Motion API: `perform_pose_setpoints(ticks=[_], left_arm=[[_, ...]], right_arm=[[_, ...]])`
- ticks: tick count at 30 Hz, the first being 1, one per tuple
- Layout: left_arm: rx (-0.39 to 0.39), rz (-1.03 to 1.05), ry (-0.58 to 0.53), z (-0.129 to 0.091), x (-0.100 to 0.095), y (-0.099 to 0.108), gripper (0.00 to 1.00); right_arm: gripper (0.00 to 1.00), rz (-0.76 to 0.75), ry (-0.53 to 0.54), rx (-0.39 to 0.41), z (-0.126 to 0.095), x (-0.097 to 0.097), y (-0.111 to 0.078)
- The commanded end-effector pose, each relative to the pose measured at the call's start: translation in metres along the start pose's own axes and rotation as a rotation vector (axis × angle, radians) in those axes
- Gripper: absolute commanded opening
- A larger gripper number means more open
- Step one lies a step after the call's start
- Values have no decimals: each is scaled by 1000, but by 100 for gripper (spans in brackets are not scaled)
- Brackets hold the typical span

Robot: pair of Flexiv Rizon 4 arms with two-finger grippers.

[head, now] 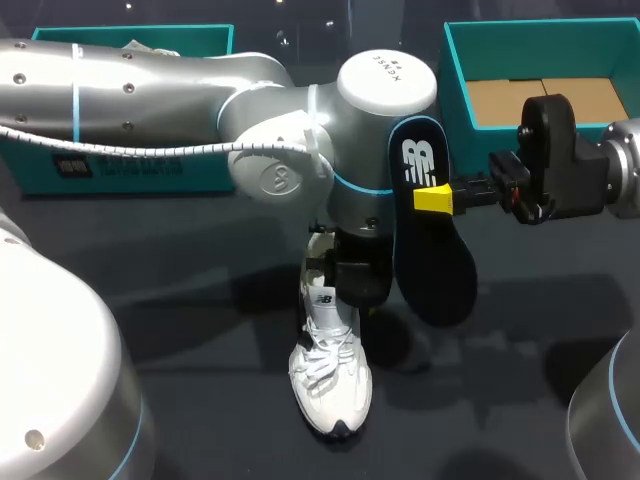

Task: Take the shoe out of the shoebox, open the shoe tongue, remove and reinsert the insole, then place the shoe into the shoebox

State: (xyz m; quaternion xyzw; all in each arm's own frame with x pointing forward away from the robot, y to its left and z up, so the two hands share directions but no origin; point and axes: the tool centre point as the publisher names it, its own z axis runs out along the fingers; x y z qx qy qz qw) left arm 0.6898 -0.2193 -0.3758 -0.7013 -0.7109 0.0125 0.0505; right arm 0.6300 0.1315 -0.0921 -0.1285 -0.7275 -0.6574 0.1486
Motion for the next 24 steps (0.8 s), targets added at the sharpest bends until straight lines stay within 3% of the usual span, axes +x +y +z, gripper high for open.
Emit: perform_pose_setpoints(ticks=[1, 2, 9, 24], left_arm=[[-13, -7, -42, -13, 11, 1, 95], [-20, -10, -54, -17, 12, 2, 100], [-87, 9, -227, -65, 13, 8, 100], [-87, 9, -227, -65, 13, 8, 100]], right_arm=[[0, 1, -2, 1, 1, 1, 0], [0, 1, -2, 1, 1, 1, 0], [0, 1, -2, 1, 1, 1, 0], [0, 1, -2, 1, 1, 1, 0]])
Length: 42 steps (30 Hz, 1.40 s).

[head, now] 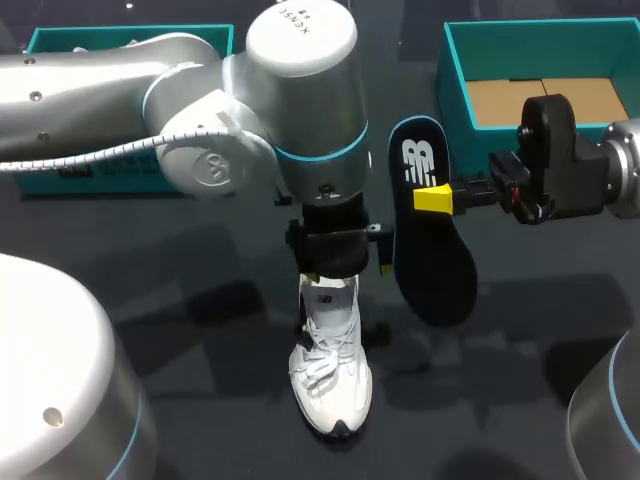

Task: Take the shoe out of the shoebox, open the shoe tongue, remove and reinsert the insole, then place the shoe into the shoebox

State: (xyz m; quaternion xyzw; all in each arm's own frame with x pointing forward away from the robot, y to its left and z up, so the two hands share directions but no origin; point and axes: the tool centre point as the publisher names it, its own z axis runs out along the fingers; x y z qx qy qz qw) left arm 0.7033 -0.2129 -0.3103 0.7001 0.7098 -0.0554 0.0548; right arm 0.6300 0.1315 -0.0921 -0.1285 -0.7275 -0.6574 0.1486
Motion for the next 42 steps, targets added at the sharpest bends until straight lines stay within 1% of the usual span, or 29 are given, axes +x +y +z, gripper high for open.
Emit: perform_pose_setpoints(ticks=[1, 5, 6, 10, 15, 18, 19, 20, 36, 37, 38, 39, 41, 42], left_arm=[[-9, 13, -40, 1, 4, 1, 100], [6, -6, -118, -4, 2, 15, 100], [-12, -9, -142, -7, 1, 18, 100], [-15, -14, -213, -24, 0, 28, 100], [-9, 6, -334, -53, 3, 32, 100], [3, 28, -455, -73, 5, 28, 100], [8, 56, -534, -81, 6, 26, 100], [-10, 61, -636, -89, 10, 24, 100], [-10, 61, -636, -89, 10, 24, 100], [-27, 33, -689, -92, 8, 25, 100], [-4, 23, -726, -94, 6, 27, 100], [-17, 26, -768, -97, 5, 27, 100], [1, 25, -834, -103, 1, 27, 100], [-21, 16, -883, -106, -2, 27, 100]], right_arm=[[0, 1, -2, 1, 1, 1, 0], [0, 1, -2, 1, 1, 1, 0], [0, 1, -2, 1, 1, 1, 0], [0, 1, -2, 1, 1, 1, 0], [0, 1, -2, 1, 1, 1, 0], [0, 1, -2, 1, 1, 1, 0], [0, 1, -2, 1, 1, 1, 0], [0, 1, -2, 1, 1, 1, 0], [0, 1, -2, 1, 1, 1, 0], [0, 1, -2, 1, 1, 1, 0], [0, 1, -2, 1, 1, 1, 0], [0, 1, -2, 1, 1, 1, 0], [0, 1, -2, 1, 1, 1, 0], [0, 1, -2, 1, 1, 1, 0]])
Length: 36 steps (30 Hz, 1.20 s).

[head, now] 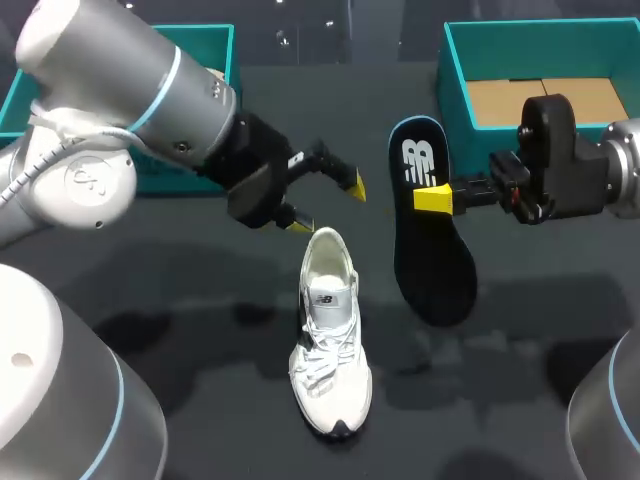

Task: Take the shoe out of the shoebox, open the shoe tongue, remove and reinsert the insole, then place the shoe into the shoebox

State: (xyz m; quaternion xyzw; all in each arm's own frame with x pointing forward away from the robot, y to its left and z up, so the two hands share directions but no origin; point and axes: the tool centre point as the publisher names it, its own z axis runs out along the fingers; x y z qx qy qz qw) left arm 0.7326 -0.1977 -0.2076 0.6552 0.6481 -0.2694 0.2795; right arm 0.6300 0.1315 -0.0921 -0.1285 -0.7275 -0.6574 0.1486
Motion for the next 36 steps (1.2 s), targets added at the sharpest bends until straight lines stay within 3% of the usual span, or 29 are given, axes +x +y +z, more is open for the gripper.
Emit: perform_pose_setpoints(ticks=[1, 2, 12, 15, 24, 29, 36], left_arm=[[-23, -41, -300, -3, -6, 0, 100], [-51, -61, -374, -7, -12, 3, 100], [-51, -61, -374, -7, -12, 3, 100], [-40, -51, -429, -9, -16, 6, 100], [-37, -11, -542, -32, -31, 16, 100], [-24, 7, -589, -47, -39, 18, 100], [-27, 19, -598, -49, -42, 18, 100]], right_arm=[[0, 1, -2, 1, 1, 1, 0], [0, 1, -2, 1, 1, 1, 0], [0, 1, -2, 1, 1, 1, 0], [0, 1, -2, 1, 1, 1, 0], [0, 229, -26, -45, -15, -50, 10], [0, 332, 40, -96, -24, -78, 8], [0, 332, 40, -96, -24, -78, 8]])
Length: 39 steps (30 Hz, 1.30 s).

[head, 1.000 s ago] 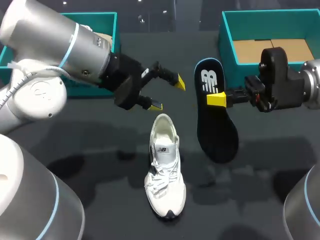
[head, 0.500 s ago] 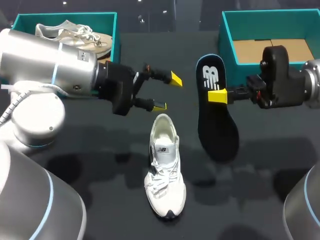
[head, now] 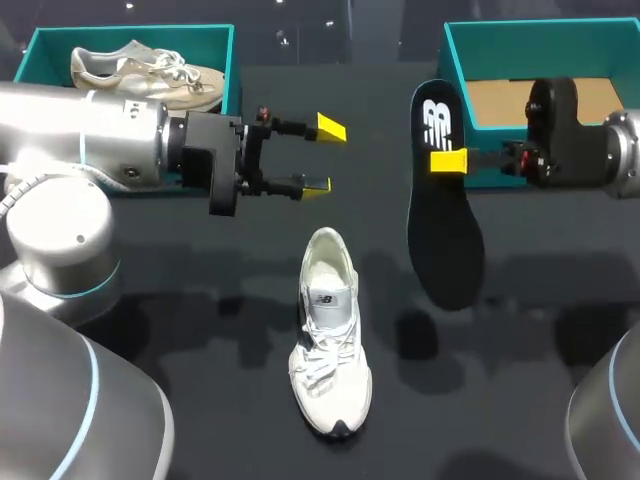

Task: Take the shoe out of the shoebox, open the shoe tongue, remove and reinsert the insole, then place the shoe into the shoebox

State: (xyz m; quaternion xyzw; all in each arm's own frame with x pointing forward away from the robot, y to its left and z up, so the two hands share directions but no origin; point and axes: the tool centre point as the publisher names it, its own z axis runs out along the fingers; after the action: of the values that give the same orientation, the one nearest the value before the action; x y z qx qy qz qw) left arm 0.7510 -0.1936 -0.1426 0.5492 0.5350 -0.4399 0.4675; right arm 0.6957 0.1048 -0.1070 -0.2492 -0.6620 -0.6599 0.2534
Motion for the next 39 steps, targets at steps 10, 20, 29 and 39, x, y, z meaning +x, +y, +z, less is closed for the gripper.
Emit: perform_pose_setpoints(ticks=[10, 20, 29, 39], left_arm=[[-6, -10, -5, 3, 3, -6, 100], [23, 1, -14, 4, 2, -9, 100], [17, -10, -12, 15, 3, -14, 100], [18, -42, -25, 17, 2, -12, 100]], right_arm=[[0, 291, -41, -1, 14, -37, 18], [0, 410, -56, 18, 29, -47, 28], [0, 507, -62, -20, 38, -55, 33], [0, 617, -50, -50, 42, -61, 29]])
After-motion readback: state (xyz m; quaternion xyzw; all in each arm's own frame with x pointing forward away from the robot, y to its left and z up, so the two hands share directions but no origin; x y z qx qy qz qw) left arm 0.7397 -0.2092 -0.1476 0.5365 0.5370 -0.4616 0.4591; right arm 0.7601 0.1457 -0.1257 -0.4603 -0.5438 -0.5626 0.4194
